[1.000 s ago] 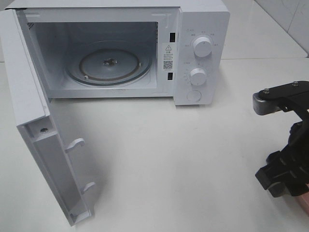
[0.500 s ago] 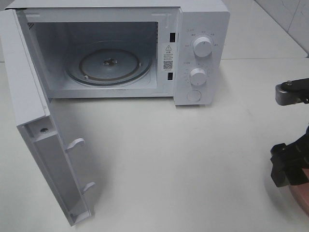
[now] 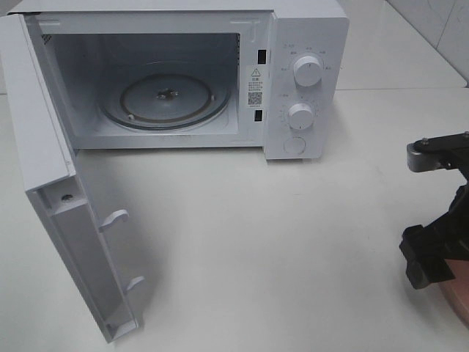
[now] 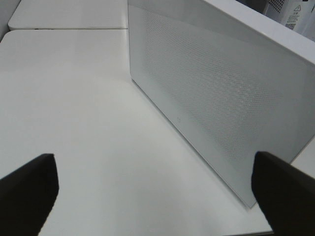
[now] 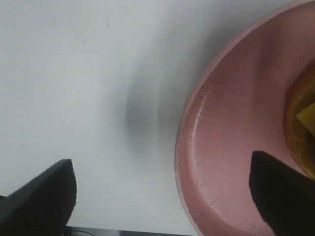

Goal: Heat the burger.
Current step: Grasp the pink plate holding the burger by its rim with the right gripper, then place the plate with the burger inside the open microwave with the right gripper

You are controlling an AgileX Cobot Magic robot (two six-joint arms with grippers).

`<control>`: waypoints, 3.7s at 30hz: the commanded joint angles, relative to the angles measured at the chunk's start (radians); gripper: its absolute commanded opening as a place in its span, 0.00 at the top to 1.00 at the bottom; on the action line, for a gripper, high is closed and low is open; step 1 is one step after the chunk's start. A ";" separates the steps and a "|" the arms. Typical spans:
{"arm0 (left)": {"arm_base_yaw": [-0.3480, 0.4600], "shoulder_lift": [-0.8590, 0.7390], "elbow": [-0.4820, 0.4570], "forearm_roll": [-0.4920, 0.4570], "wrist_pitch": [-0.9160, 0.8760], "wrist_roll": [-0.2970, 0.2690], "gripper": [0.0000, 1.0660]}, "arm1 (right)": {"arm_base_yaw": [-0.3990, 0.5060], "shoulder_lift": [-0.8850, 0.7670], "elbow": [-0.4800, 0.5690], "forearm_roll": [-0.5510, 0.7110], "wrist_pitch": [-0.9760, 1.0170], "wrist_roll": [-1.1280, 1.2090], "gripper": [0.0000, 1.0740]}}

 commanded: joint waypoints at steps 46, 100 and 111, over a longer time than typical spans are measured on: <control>0.002 -0.017 0.003 -0.002 -0.012 -0.001 0.06 | -0.054 0.204 0.090 -0.070 -0.235 0.083 0.26; 0.002 -0.017 0.003 -0.002 -0.012 -0.001 0.06 | 0.059 0.186 0.069 -0.331 -0.096 0.422 1.00; 0.002 -0.017 0.003 -0.002 -0.012 -0.001 0.06 | 0.150 0.186 0.069 -0.415 -0.022 0.501 1.00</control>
